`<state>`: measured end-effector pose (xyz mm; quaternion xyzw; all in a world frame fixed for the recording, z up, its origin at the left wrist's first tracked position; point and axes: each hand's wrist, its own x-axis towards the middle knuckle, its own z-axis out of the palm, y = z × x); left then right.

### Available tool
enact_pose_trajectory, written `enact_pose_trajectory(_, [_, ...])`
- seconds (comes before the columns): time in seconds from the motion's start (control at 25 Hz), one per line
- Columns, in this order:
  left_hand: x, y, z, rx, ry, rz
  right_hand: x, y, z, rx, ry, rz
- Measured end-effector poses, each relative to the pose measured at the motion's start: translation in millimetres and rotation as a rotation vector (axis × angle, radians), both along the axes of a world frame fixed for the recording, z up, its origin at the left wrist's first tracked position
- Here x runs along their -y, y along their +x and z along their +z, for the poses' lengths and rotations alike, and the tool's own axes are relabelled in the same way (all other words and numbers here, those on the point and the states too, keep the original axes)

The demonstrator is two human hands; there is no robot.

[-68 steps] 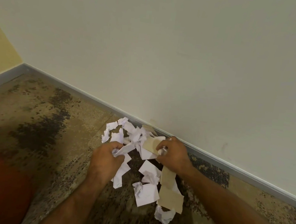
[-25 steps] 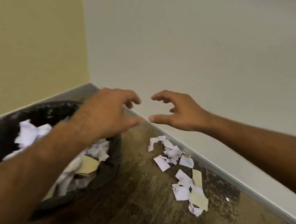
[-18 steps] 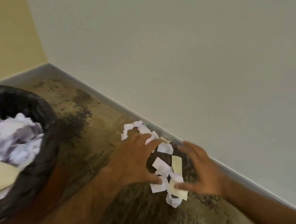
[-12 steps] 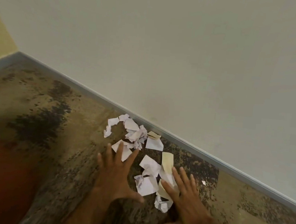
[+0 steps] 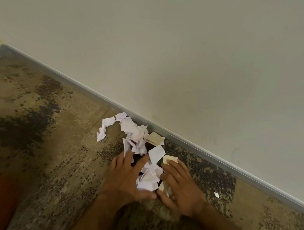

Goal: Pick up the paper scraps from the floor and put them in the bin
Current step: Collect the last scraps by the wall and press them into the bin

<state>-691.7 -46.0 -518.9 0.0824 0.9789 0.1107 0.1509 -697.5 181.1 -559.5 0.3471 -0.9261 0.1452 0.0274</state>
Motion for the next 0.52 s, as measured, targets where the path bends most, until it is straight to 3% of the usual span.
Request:
enact_pose_trajectory(0.2, [-21.7, -12.5, 0.4, -0.138, -0.065, -0.099, -0.8, 0.6, -8.6, -0.140, -0.098, -0.047])
enact_pose_trajectory(0.4, [-21.1, -25.5, 2.8, -0.046, 0.001, -0.209, 0.6, -10.1, 3.0, 0.000, 0.064, -0.329])
enact_pose_trajectory(0.52, [-17.0, -27.8, 2.0, -0.009, -0.005, -0.240, 2.7, -17.5, 3.0, 0.003, 0.102, -0.288])
